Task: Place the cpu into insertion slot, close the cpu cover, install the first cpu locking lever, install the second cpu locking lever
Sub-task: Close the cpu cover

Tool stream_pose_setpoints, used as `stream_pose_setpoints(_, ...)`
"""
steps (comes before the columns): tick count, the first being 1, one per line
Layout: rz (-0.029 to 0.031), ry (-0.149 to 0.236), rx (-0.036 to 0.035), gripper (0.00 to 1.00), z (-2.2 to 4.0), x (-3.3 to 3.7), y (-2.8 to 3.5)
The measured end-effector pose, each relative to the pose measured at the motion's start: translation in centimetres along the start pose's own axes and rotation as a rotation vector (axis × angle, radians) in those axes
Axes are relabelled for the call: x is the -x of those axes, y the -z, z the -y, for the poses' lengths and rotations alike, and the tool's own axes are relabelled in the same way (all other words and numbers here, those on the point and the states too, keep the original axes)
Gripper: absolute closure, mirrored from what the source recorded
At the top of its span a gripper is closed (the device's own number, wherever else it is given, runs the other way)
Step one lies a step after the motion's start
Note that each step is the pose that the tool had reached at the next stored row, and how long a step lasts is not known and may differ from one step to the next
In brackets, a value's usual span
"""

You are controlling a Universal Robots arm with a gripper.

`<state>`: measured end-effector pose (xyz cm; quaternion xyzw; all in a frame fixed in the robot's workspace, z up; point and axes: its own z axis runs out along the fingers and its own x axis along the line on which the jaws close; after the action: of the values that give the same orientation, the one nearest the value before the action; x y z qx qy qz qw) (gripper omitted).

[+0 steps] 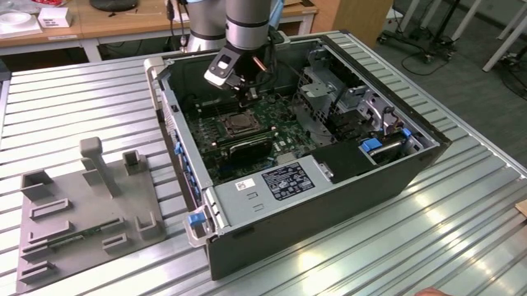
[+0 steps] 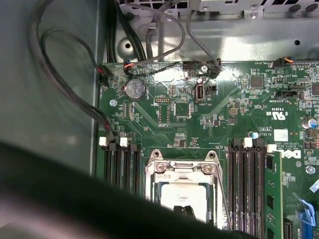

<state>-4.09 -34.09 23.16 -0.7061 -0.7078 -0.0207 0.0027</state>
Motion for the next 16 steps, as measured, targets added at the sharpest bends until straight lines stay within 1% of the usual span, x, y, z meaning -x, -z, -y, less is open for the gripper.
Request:
stream_pose_setpoints(6, 0.0001, 0.0, 0.0, 0.89, 0.19, 0.01, -0.12)
stream_pose_setpoints(12, 0.0001, 0.001, -0.0001, 0.89, 0.21, 0.01, -0.14)
stream_pose_setpoints(14, -0.0005, 0.02, -0.0007, 0.89, 0.22, 0.01, -0.16)
stream_pose_setpoints(16, -0.0014, 0.057, -0.0019, 0.89, 0.23, 0.01, -0.18)
